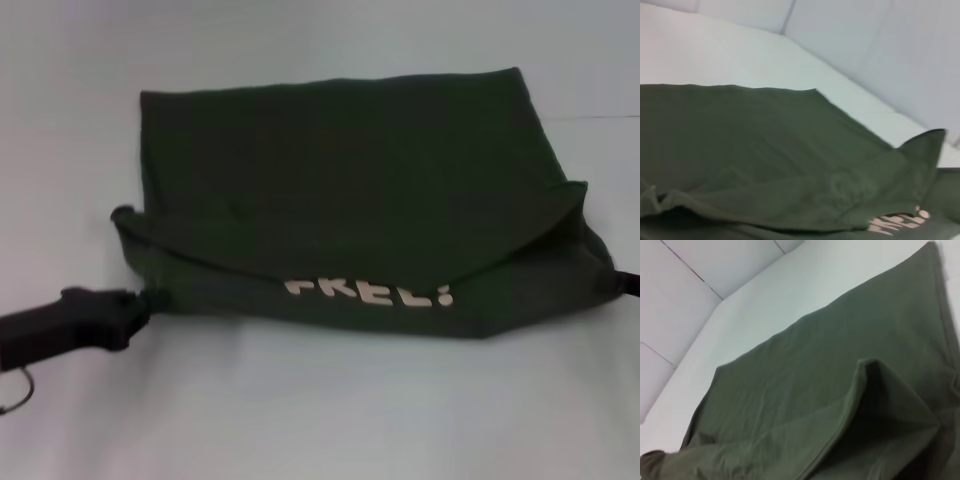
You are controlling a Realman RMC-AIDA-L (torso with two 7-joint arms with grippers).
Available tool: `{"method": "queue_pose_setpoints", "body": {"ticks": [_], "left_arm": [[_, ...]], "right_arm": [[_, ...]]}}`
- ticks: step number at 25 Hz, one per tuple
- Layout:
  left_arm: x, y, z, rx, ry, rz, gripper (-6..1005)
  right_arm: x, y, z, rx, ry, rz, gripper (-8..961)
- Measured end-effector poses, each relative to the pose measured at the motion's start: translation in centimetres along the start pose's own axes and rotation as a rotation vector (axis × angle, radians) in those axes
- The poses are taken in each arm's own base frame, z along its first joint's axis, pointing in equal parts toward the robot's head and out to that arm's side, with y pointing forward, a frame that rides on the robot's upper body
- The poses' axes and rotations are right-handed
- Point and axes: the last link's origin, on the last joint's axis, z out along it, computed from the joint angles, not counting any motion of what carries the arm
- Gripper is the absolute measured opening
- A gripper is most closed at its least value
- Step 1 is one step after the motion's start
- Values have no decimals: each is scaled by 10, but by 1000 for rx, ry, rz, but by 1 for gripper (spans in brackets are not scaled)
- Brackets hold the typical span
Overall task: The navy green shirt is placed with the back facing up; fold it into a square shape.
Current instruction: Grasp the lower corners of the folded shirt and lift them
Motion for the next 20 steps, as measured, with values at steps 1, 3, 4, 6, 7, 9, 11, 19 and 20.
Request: {"method": "queue_pose_setpoints", "body": {"ticks": [1,3,4,6,7,9,11,19,20], "left_arm": [[-2,3,-5,-20,1,-9,-1],[-8,9,-15,-63,4,-31,-1],[-11,12,-19,-79,5,-39,-1],[-17,18,-26,-113,-3,-55,-1],[-20,20,-30,-125,-9,-63,-1],[-26,24,-37,-144,-17,-77,-1],[-31,28,-44,-167,-17,-85,0],[-41,45,-61,-267,-41,-91,0],[-42,47,-63,-279,-47,-91,0]], "right_arm": [[2,0,-5,-7,3,0,32],[5,-1,-13,-16,10,-2,33],[7,0,-17,-22,13,-6,33],[11,1,-24,-33,23,-16,34],[14,1,-28,-41,29,-21,34],[22,3,-36,-58,41,-25,35],[28,3,-45,-66,44,-21,36],[57,4,-85,-93,4,2,39],[61,4,-90,-97,-1,6,40]]}}
